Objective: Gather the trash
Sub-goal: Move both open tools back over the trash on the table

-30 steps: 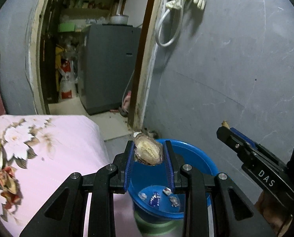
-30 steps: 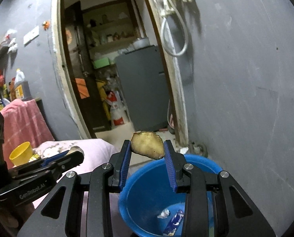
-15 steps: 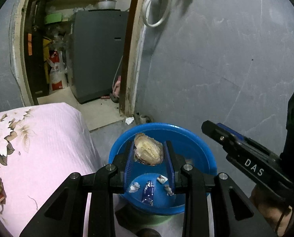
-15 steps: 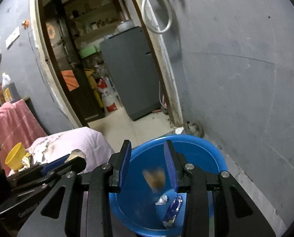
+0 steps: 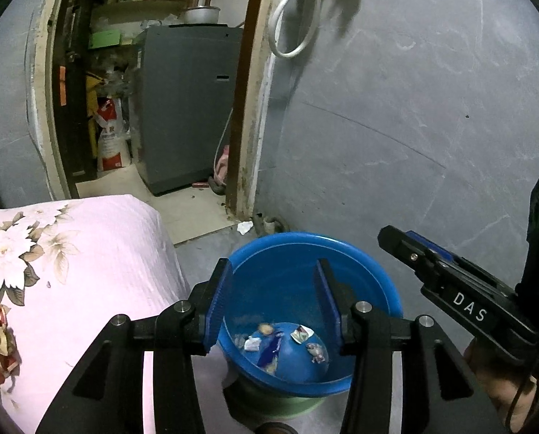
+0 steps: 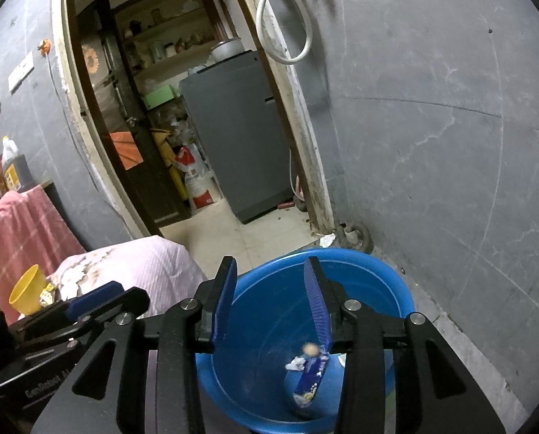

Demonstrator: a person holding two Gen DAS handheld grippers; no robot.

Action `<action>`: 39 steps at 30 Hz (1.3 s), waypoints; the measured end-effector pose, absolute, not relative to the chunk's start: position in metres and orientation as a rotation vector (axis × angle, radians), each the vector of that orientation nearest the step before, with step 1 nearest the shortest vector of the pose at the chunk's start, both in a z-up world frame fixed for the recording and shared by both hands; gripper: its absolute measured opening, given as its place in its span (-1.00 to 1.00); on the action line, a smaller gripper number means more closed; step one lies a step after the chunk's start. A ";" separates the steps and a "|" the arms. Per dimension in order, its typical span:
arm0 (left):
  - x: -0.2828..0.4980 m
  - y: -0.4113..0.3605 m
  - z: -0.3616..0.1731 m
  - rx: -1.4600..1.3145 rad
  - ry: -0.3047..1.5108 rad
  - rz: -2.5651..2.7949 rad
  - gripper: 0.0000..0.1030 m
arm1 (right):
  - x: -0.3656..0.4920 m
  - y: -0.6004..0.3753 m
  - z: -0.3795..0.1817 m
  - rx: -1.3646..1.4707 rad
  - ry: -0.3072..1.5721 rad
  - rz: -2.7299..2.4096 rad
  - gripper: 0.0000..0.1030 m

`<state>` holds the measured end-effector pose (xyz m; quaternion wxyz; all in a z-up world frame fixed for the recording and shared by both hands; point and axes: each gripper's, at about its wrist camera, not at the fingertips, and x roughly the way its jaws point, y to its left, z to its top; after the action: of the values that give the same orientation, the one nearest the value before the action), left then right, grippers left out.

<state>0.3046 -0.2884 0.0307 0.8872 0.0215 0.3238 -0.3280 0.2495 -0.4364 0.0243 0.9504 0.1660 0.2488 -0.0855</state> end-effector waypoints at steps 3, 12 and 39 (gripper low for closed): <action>0.306 -0.284 0.033 0.041 0.672 -0.672 -0.20 | 0.250 -0.436 0.025 0.337 0.506 -0.173 -0.28; 0.303 -0.265 0.043 0.018 0.641 -0.595 -0.20 | 0.253 -0.429 0.032 0.328 0.489 -0.164 -0.16; 0.234 -0.069 0.092 -0.137 0.295 -0.106 0.88 | 0.238 -0.301 0.084 0.174 0.086 0.089 1.00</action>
<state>0.2340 -0.0695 0.0917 0.9854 -0.0681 0.1469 -0.0529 0.2385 -0.3013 0.0841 0.9943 0.0870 0.0428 0.0445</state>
